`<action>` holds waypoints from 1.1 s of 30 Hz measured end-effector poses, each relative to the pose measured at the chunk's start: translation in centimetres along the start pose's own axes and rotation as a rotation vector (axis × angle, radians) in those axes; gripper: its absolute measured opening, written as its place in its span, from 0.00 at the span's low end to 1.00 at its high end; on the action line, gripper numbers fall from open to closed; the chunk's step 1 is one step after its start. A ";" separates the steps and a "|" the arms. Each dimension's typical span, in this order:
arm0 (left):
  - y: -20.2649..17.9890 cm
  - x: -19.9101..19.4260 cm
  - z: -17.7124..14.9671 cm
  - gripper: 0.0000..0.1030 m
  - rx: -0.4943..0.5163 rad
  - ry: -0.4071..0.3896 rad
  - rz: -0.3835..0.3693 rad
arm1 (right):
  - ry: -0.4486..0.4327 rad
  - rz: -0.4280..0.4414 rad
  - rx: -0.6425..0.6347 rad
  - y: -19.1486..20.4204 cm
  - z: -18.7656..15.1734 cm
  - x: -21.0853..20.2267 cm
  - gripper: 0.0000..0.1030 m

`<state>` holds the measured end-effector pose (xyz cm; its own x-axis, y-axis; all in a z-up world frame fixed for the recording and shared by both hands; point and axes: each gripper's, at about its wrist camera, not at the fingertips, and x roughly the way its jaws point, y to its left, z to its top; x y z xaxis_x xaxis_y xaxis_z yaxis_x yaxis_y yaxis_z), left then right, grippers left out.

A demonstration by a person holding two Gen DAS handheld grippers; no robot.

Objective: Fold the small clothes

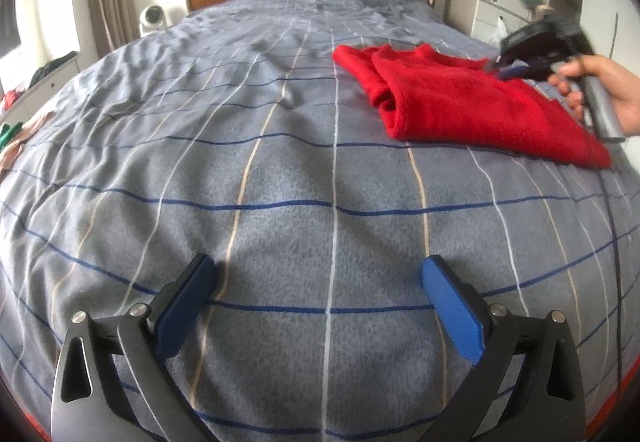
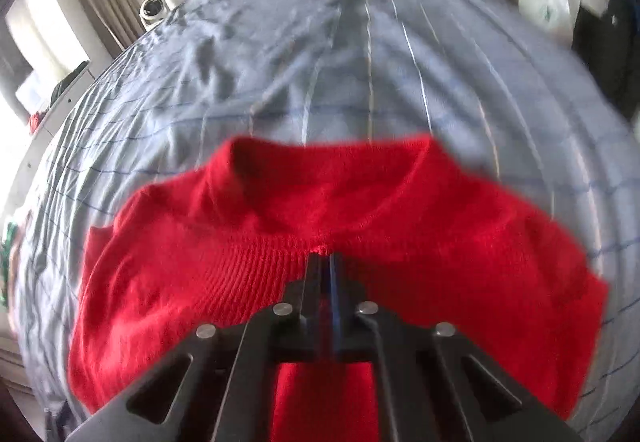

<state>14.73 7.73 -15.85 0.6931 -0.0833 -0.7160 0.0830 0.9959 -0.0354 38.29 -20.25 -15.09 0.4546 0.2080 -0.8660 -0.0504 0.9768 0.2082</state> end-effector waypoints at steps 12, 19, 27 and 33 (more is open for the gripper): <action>-0.1 -0.3 -0.4 0.99 -0.009 -0.012 0.016 | -0.059 -0.016 0.234 -13.9 -8.1 -9.7 0.65; -0.2 -0.8 -0.9 0.99 0.001 -0.024 0.029 | 0.027 0.005 0.155 -11.9 -9.7 -7.1 0.13; 0.1 -0.7 -0.5 1.00 -0.013 -0.011 0.024 | -0.093 0.119 0.012 0.9 -5.3 -13.0 0.09; 1.2 -1.0 -0.5 1.00 -0.037 -0.002 0.017 | -0.057 0.117 -0.176 14.0 -4.2 -8.0 0.09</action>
<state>13.72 9.05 -15.52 0.6954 -0.0668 -0.7155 0.0448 0.9978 -0.0496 30.26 -8.08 -7.16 0.4861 0.3221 -0.8124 -0.2583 0.9410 0.2186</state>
